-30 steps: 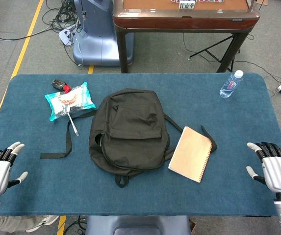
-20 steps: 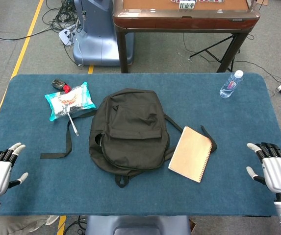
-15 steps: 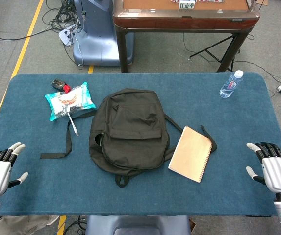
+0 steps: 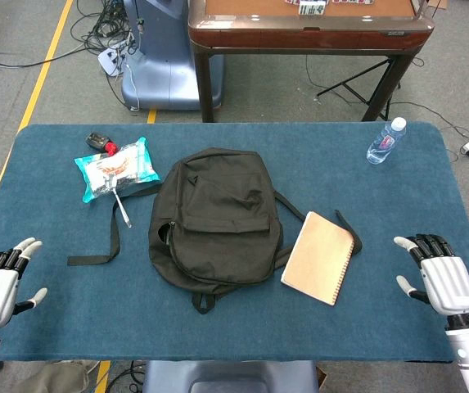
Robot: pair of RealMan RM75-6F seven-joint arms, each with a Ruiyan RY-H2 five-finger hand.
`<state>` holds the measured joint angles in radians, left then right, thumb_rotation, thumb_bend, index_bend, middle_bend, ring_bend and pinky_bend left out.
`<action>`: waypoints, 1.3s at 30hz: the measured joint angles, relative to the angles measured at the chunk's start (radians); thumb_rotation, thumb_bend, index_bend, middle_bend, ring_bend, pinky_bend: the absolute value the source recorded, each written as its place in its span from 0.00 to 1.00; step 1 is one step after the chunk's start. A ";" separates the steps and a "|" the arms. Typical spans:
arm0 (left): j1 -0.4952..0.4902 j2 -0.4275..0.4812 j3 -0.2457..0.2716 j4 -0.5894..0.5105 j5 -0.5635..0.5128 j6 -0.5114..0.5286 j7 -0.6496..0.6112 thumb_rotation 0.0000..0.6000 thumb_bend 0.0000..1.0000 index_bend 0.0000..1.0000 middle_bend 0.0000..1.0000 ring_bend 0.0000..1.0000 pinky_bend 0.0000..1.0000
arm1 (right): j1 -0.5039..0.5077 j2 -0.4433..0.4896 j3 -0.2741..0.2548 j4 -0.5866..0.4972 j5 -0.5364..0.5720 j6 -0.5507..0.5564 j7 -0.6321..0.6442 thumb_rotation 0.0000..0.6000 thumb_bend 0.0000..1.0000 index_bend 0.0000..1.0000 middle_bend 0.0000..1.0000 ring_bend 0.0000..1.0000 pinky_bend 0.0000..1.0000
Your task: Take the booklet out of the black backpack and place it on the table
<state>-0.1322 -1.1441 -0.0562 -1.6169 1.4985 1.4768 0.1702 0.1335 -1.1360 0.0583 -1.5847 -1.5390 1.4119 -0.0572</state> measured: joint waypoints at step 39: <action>0.001 0.012 0.000 -0.033 0.014 0.015 0.020 1.00 0.20 0.21 0.16 0.22 0.21 | 0.282 -0.087 -0.031 -0.060 -0.211 -0.250 0.078 1.00 0.08 0.23 0.27 0.18 0.19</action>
<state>-0.1308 -1.1325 -0.0561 -1.6503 1.5128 1.4921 0.1902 0.4151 -1.2229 0.0273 -1.6446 -1.7499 1.1616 0.0207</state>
